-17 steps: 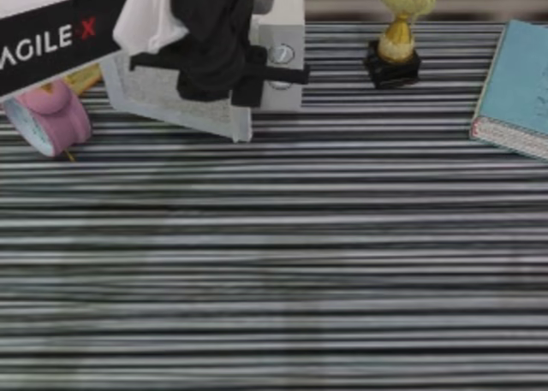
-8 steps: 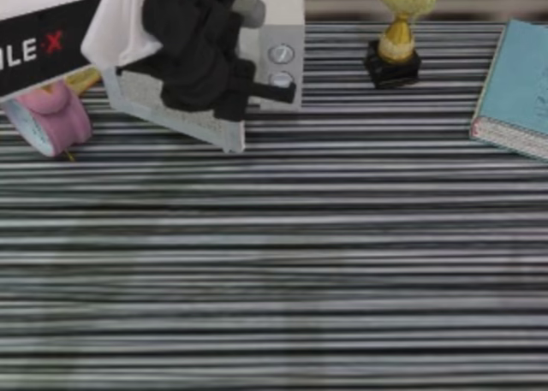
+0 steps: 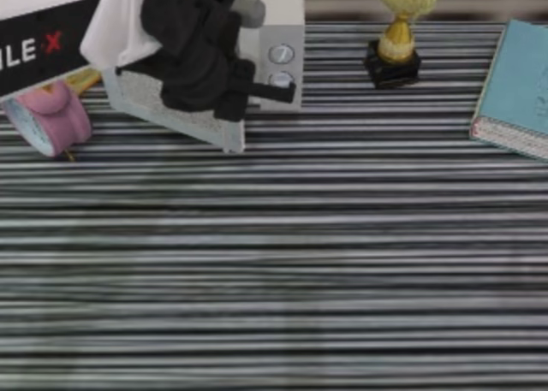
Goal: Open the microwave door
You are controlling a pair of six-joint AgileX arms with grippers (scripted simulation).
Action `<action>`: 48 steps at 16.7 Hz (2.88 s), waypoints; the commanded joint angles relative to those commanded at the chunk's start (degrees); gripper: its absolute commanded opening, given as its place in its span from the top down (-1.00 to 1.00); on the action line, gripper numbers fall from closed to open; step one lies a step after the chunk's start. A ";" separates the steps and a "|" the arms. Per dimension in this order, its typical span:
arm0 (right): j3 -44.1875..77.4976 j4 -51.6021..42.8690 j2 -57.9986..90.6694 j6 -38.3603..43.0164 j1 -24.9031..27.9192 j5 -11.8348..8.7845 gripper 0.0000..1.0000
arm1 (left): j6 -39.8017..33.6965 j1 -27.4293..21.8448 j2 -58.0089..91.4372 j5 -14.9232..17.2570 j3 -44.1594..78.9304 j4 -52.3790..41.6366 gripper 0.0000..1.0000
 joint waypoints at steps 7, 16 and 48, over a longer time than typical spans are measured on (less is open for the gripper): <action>0.00 0.00 0.00 0.00 0.00 0.00 -1.00 | 0.00 0.00 0.00 0.00 0.00 0.00 1.00; 0.00 0.00 0.00 0.00 0.00 0.00 -1.00 | 0.00 0.00 0.00 0.00 0.00 0.00 1.00; 0.00 0.00 0.00 0.00 0.00 0.00 -1.00 | 7.45 2.00 -4.63 4.29 -6.08 1.95 1.00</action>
